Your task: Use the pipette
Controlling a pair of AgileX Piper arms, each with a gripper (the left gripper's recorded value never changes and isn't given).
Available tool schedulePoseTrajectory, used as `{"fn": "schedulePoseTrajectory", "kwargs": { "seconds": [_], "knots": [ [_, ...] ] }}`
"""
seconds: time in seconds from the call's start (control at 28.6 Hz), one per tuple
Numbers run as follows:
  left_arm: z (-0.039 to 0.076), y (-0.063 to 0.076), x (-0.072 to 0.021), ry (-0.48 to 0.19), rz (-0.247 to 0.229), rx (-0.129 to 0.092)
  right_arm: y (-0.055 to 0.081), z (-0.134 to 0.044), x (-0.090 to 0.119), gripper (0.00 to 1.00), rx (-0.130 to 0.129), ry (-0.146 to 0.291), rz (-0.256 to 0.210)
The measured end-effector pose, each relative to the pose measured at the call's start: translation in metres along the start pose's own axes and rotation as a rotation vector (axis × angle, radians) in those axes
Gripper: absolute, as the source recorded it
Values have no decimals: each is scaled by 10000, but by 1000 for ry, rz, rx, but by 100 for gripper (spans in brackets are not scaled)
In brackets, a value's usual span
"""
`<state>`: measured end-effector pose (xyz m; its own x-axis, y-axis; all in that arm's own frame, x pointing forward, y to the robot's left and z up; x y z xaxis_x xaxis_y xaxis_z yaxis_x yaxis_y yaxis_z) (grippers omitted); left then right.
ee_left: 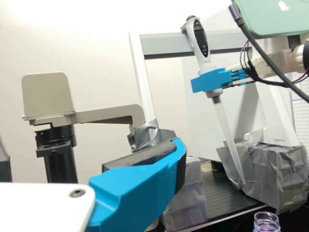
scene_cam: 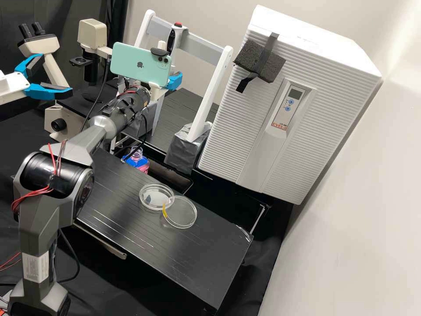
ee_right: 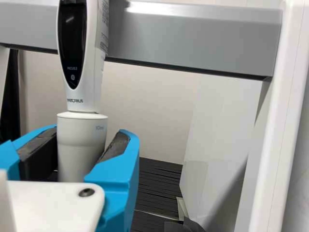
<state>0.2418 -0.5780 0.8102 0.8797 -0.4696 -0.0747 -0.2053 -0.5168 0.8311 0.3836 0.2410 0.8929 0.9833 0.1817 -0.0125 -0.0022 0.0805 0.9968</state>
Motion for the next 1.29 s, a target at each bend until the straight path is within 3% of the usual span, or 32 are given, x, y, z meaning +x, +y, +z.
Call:
{"fn": "schedulePoseTrajectory", "kwargs": {
  "seconds": [0.73,1.08,1.19,1.29],
  "knots": [
    [-26,3,-1,8,1,5,-26,-55,-9,0,4,13,-16],
    [-34,4,-1,6,0,-11,106,-95,-81,0,100,24,7],
    [-33,4,-1,5,0,-10,210,-137,-138,0,124,42,49],
    [-32,4,-1,4,0,-9,281,-157,-209,0,124,62,104]
  ]
}}
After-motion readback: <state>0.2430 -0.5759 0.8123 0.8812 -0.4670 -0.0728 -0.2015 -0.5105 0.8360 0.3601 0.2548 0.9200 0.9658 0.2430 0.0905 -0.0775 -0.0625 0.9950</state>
